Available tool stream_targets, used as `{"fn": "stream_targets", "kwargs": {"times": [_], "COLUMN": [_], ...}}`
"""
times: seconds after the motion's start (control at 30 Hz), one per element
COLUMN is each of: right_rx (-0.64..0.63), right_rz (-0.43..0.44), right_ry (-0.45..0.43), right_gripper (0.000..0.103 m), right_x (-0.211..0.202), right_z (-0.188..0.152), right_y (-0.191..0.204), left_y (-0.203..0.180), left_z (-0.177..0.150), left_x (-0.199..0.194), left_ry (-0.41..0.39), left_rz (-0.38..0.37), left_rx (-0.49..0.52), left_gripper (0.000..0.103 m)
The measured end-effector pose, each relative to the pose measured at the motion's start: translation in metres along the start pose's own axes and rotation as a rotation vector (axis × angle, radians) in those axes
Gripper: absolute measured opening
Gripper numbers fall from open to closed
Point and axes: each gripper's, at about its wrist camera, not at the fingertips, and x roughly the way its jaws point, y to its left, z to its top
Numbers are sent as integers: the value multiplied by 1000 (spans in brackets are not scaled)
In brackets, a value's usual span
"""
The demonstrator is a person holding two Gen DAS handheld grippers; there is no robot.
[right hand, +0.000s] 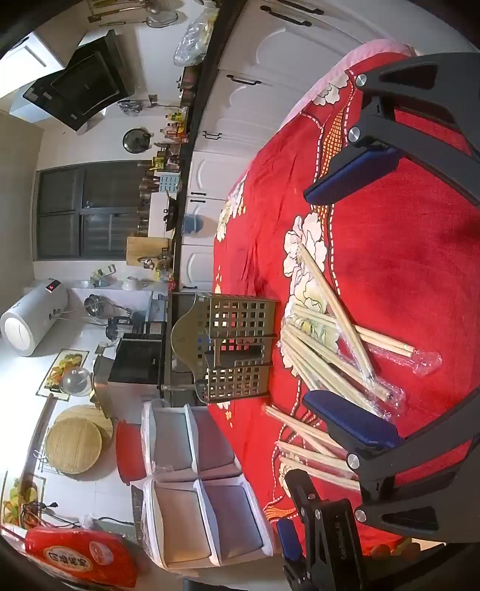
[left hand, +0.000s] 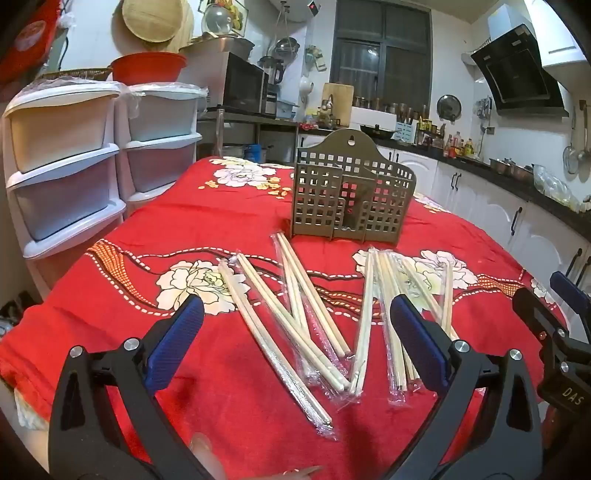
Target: Organize utensils
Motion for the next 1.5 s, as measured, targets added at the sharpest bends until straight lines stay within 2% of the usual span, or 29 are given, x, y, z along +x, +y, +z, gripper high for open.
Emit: {"fn": "stream_targets", "kwargs": {"times": [1.5], "right_rx": [2], "right_rz": [-2], "right_ry": [-10], "right_gripper": [97], "right_x": [0], "right_z": [0], "right_y": [-1], "left_y": [-1], "left_z": [1], "left_x": [-4], "left_ry": [-14], "left_rz": [0], "left_rx": [12], "left_gripper": [93]}}
